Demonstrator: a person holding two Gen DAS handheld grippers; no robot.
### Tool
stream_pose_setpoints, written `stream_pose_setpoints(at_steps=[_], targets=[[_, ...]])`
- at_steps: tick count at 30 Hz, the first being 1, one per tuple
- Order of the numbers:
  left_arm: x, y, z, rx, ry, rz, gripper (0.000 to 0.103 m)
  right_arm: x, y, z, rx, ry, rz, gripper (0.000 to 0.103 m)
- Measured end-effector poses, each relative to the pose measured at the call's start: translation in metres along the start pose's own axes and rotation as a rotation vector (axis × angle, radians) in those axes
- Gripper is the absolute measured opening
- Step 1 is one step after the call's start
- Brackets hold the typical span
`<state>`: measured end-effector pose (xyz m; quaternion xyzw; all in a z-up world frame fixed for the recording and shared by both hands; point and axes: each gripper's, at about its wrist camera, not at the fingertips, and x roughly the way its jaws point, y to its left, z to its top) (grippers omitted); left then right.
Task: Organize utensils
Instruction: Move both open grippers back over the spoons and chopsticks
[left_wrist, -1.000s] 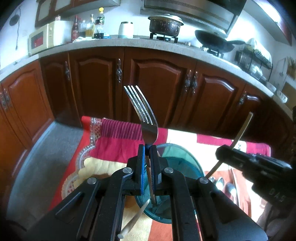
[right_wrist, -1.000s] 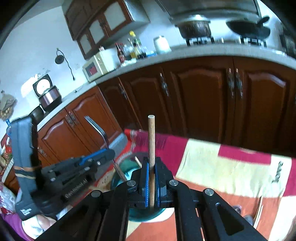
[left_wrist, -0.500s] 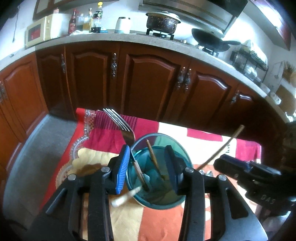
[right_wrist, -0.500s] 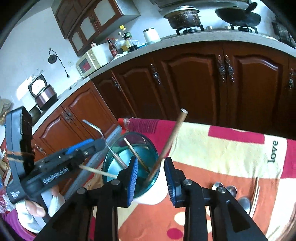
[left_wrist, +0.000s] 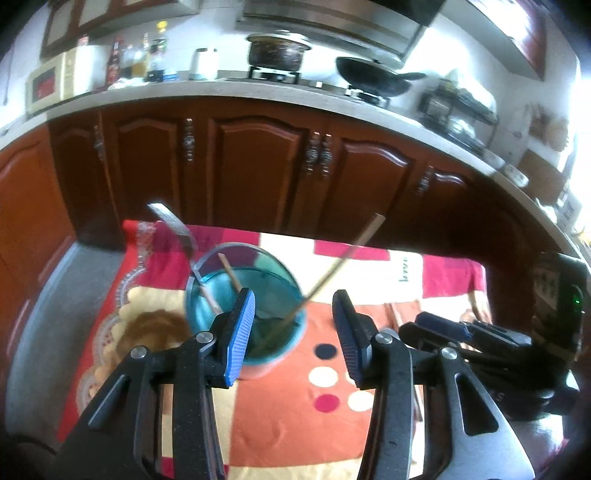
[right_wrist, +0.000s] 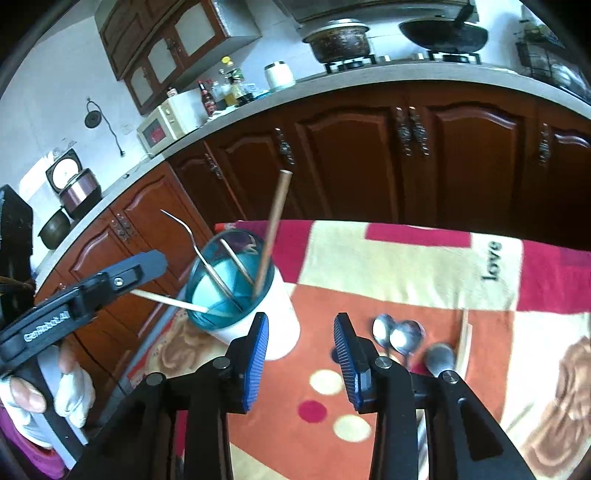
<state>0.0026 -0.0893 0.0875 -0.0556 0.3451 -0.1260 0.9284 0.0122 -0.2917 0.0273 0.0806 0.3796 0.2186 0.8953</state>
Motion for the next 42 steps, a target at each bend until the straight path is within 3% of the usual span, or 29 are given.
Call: stream_pose_setpoints(at_steps=[12,22,32,42], targets=[[0.010,-0.053,-0.027,0.099,0.055,-0.052,0.048,-0.041,-0.060,-0.041,0.077,0.016,-0.128,0.038],[0.052,-0.064,-0.058,0.075,0.215,-0.114,0.057,-0.050,-0.098,-0.068,0.141,0.042,-0.198,0.040],[0.112,-0.067,-0.081,0.011,0.354,-0.129,0.057,-0.011,-0.133,-0.078,0.224,0.102,-0.173,0.040],[0.164,-0.066,-0.074,-0.078,0.374,-0.115,0.057,0.018,-0.142,-0.063,0.243,0.100,-0.112,0.037]])
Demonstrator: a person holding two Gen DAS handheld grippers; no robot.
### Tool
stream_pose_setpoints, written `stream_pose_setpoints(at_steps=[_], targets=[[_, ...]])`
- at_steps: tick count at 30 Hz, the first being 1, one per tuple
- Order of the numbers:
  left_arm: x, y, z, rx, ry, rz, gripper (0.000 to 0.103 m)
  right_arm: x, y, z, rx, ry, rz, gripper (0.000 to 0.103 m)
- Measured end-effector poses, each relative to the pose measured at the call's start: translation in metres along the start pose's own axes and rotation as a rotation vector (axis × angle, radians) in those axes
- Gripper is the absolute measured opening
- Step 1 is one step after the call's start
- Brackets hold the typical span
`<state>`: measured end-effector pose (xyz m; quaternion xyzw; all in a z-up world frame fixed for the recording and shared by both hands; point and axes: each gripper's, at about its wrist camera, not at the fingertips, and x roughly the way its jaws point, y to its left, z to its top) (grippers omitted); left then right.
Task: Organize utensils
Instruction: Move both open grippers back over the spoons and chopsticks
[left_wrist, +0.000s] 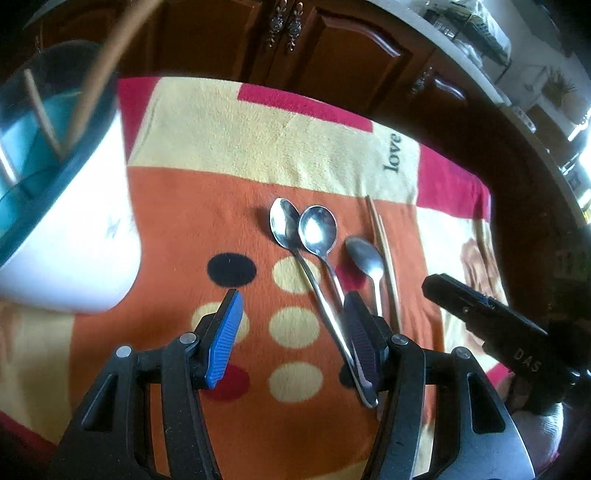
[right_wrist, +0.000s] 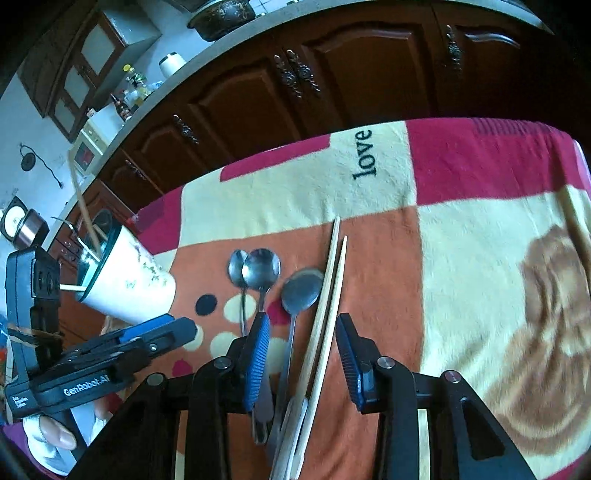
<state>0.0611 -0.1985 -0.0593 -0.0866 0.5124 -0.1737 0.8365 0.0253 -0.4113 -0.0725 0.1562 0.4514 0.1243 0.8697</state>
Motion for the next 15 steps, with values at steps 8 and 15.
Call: stream_pose_setpoints(at_steps=[8,15], targets=[[0.015,0.003,0.004,-0.001,0.017,0.012,0.057,0.027,-0.020,0.015,0.015,0.031,-0.033,0.032],[0.019,0.005,0.005,-0.001,0.024,0.017,0.057,0.047,-0.018,0.014,-0.021,0.084,-0.128,0.027]])
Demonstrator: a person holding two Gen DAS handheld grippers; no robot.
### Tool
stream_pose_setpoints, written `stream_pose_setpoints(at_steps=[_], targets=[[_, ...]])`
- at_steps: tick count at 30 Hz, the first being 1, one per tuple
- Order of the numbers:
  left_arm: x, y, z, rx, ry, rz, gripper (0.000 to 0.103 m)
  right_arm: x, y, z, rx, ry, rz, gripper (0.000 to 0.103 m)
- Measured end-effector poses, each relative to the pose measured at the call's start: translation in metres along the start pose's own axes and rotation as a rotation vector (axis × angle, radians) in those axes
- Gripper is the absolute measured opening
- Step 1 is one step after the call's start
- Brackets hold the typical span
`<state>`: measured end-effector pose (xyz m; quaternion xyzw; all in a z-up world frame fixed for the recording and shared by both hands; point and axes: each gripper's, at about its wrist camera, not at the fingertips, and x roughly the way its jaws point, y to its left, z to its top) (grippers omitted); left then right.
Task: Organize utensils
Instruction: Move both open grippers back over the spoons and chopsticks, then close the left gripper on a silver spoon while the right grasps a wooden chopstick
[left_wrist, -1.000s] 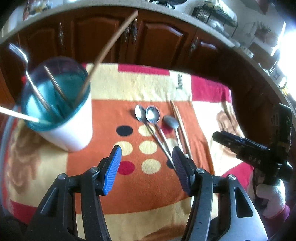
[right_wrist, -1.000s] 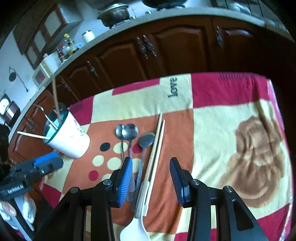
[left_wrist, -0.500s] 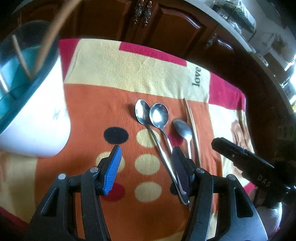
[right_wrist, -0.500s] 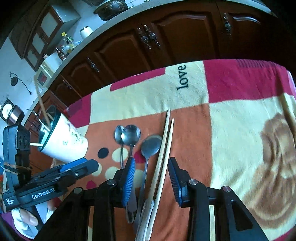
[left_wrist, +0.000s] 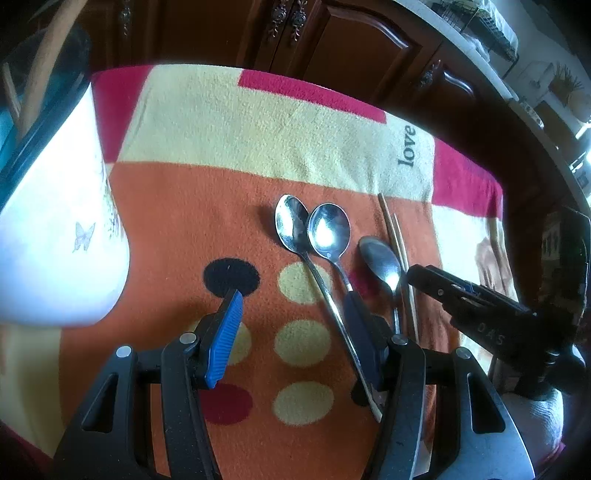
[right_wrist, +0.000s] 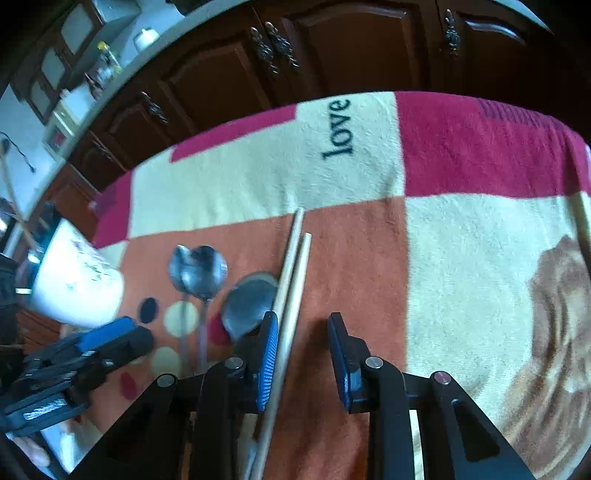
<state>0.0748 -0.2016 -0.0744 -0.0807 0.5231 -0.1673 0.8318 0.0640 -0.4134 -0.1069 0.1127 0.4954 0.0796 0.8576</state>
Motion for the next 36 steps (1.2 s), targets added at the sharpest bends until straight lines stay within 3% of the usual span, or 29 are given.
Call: stream_pose_setpoints(at_steps=[3,7,13,16,25,27,32,34,36], targets=[[0.003,0.000,0.000,-0.003,0.004,0.004,0.057,0.002,0.002,0.003,-0.006,0.007,-0.008,0.026],[0.008,-0.003,0.001,0.002,0.008,0.011,0.057,0.010,0.019,0.008,-0.091,0.043,-0.082,0.027],[0.014,-0.009,0.003,0.020,0.018,0.029,0.057,0.008,0.017,0.007,-0.161,0.044,-0.194,0.012],[0.019,-0.010,0.006,0.022,0.022,0.039,0.057,0.001,-0.004,0.005,-0.086,0.035,-0.156,0.012],[0.031,-0.021,0.014,0.052,0.018,0.093,0.056,-0.004,-0.024,0.004,-0.061,0.022,-0.114,0.012],[0.032,-0.023,0.013,0.068,0.016,0.099,0.052,-0.002,-0.024,0.005,-0.061,0.017,-0.114,0.012],[0.031,-0.022,0.011,0.091,0.017,0.091,0.020,-0.006,-0.019,-0.004,-0.068,-0.013,-0.116,0.012],[0.031,-0.023,0.010,0.100,0.029,0.081,0.012,-0.005,-0.013,-0.008,-0.073,-0.017,-0.117,0.012],[0.028,-0.023,0.007,0.114,0.038,0.081,0.012,-0.004,-0.009,-0.012,-0.080,-0.009,-0.114,0.011]])
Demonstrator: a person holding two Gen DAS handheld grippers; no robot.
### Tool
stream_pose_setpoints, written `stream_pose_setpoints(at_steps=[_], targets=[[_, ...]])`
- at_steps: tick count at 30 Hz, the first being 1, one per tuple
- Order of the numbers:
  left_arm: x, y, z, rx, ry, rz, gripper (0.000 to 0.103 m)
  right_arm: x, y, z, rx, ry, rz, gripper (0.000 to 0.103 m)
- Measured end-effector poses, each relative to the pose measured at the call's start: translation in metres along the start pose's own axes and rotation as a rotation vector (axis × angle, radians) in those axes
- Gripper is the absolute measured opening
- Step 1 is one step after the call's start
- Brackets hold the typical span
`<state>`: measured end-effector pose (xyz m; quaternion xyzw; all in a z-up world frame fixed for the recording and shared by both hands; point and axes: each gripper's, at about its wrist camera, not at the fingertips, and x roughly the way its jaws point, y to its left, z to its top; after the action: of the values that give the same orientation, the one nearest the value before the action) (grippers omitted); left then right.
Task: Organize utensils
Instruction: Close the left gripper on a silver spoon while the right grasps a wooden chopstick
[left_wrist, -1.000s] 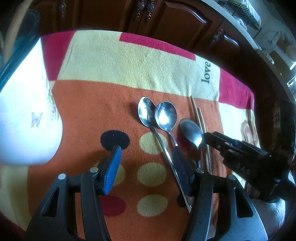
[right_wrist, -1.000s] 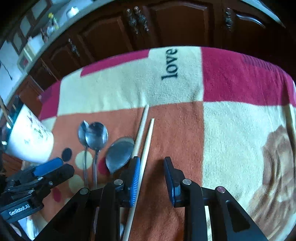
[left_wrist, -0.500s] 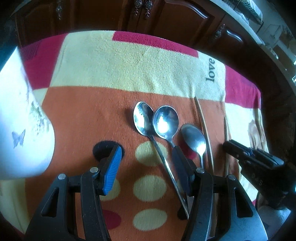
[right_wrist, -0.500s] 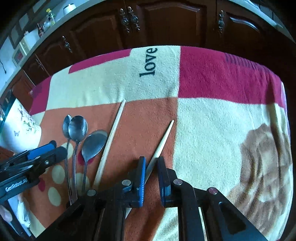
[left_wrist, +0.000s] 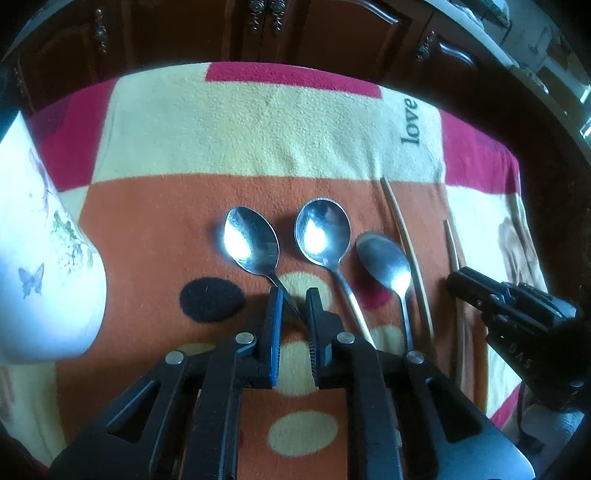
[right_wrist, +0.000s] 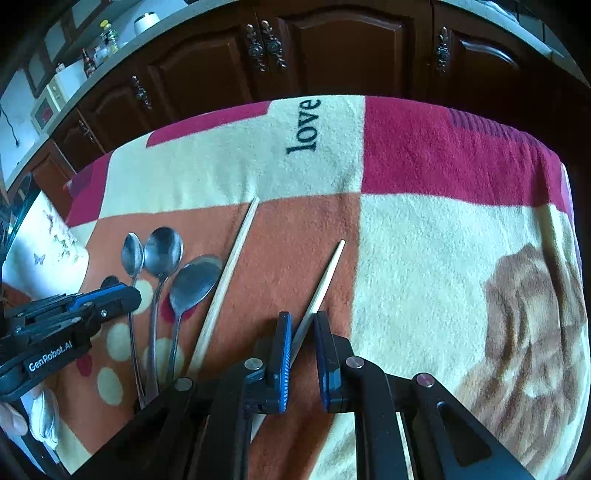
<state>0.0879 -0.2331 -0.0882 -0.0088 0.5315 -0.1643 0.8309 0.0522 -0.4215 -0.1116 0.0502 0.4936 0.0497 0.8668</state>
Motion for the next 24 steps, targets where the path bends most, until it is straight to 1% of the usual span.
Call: stream_pose_setpoints(at_steps=[3,6,9,12,13,15,16,17,19,24], targets=[[-0.004,0.003,-0.005,0.005,0.018,-0.014,0.010,-0.005,0.003,-0.007,-0.015,0.019,0.000,0.009],[-0.012,0.008,-0.016,0.018,0.033,-0.018,0.009,-0.011,-0.001,-0.014,-0.005,0.034,0.016,0.009],[-0.018,0.012,-0.026,0.022,0.039,-0.023,0.009,-0.015,-0.009,-0.019,0.031,0.037,0.056,0.009],[-0.022,0.018,-0.029,0.004,0.041,-0.028,0.009,-0.016,-0.018,-0.021,0.069,0.031,0.099,0.009],[-0.023,0.019,-0.029,0.002,0.040,-0.028,0.009,-0.016,-0.019,-0.021,0.074,0.028,0.106,0.009],[-0.026,0.020,-0.028,0.001,0.026,-0.029,0.009,-0.018,-0.020,-0.021,0.077,0.023,0.125,0.016],[-0.026,0.021,-0.026,-0.005,0.018,-0.034,0.013,-0.018,-0.020,-0.021,0.074,0.020,0.140,0.025],[-0.026,0.021,-0.024,-0.014,0.014,-0.045,0.021,-0.019,-0.020,-0.021,0.073,0.017,0.147,0.029],[-0.024,0.023,-0.019,-0.033,0.007,-0.060,0.028,-0.018,-0.018,-0.019,0.059,0.019,0.146,0.029],[-0.017,0.027,-0.011,-0.057,0.010,-0.034,0.029,-0.014,-0.020,-0.011,0.069,0.017,0.159,0.029]])
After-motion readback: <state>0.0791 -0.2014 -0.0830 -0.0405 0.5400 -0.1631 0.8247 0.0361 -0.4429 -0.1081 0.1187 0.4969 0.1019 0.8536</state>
